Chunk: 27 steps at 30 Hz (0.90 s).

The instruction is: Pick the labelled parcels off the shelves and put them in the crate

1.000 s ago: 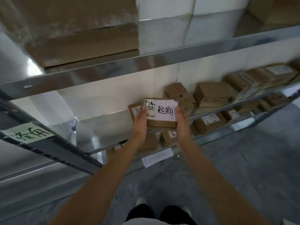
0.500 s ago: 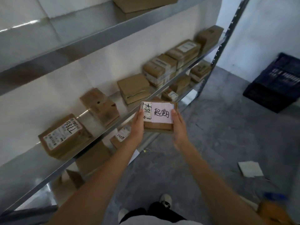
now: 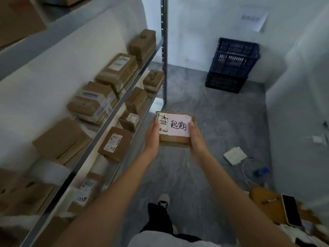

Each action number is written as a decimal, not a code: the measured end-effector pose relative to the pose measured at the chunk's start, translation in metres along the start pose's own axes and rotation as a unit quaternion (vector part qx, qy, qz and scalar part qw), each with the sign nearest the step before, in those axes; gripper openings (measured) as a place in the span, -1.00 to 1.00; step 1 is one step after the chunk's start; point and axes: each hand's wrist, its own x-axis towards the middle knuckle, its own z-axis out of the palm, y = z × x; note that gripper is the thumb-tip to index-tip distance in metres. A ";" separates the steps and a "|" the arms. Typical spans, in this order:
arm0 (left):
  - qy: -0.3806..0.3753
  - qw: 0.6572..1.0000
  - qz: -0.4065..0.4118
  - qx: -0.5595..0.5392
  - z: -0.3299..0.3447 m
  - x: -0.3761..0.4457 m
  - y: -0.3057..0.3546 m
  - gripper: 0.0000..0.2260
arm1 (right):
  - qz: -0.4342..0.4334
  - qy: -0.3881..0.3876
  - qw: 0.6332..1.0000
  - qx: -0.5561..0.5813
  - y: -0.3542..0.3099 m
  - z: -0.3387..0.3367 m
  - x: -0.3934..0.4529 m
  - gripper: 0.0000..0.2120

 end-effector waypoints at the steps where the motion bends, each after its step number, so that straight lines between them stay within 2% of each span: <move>1: -0.014 1.000 -0.004 0.008 0.010 0.015 -0.001 -0.65 | 0.001 0.014 1.000 0.004 -0.006 -0.006 0.010 -0.32; 7: -0.069 0.996 -0.026 0.046 0.064 0.092 0.012 -0.71 | -0.003 0.126 0.992 0.001 -0.034 -0.035 0.072 -0.27; 10: -0.112 0.990 -0.022 0.081 0.092 0.124 0.018 -0.68 | 0.003 0.183 0.983 0.029 -0.047 -0.053 0.097 -0.45; 11: -0.123 0.988 -0.025 0.087 0.101 0.133 0.018 -0.66 | 0.007 0.192 0.981 0.037 -0.051 -0.060 0.105 -0.51; 17: -0.145 0.984 -0.050 0.089 0.163 0.182 0.025 -0.67 | 0.017 0.220 0.974 0.048 -0.069 -0.103 0.151 -0.52; 22: -0.173 0.976 -0.061 0.113 0.235 0.225 0.035 -0.68 | 0.010 0.272 0.962 0.005 -0.087 -0.151 0.207 -0.41; 24: -0.176 0.976 -0.071 0.109 0.268 0.249 0.036 -0.63 | 0.020 0.289 0.957 -0.011 -0.099 -0.175 0.235 -0.44; 27: -0.179 0.974 -0.077 0.115 0.314 0.284 0.042 -0.59 | 0.039 0.272 0.962 -0.013 -0.116 -0.212 0.279 -0.33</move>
